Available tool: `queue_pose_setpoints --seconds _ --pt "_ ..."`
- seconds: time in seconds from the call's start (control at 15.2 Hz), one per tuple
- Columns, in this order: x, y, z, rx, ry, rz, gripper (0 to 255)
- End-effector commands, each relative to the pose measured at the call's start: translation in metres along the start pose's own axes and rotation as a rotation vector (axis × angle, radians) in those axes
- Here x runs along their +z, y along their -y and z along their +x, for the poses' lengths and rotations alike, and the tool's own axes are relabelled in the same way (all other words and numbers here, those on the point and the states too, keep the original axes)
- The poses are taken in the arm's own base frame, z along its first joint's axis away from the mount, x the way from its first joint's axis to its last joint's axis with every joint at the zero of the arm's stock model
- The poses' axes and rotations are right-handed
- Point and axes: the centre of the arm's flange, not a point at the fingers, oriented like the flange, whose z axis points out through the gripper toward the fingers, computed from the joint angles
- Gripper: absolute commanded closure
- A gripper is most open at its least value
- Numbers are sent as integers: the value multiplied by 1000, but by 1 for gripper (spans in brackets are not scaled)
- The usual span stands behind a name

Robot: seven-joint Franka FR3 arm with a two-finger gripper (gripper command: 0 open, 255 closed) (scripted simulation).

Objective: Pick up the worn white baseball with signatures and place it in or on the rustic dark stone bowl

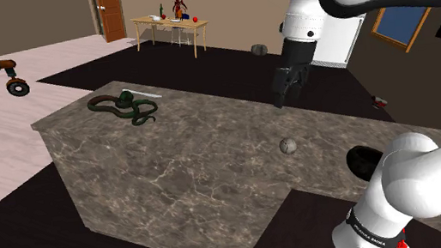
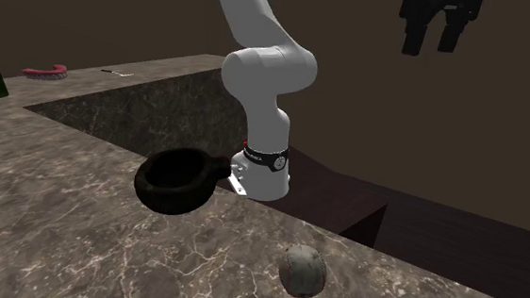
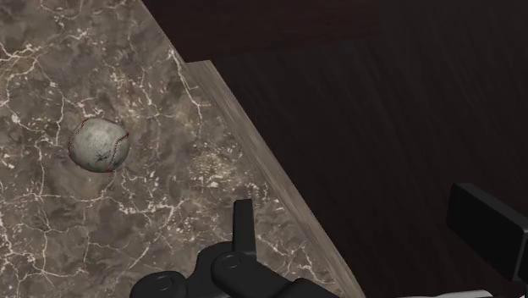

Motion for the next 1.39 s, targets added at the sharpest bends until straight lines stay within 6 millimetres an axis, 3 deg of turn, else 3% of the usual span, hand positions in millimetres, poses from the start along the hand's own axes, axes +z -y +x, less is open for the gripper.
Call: queue_pose_setpoints --seconds 0.0,1.32 --pt "0 0 0 0 0 0 0" --pt "189 -178 67 -89 106 6 0"
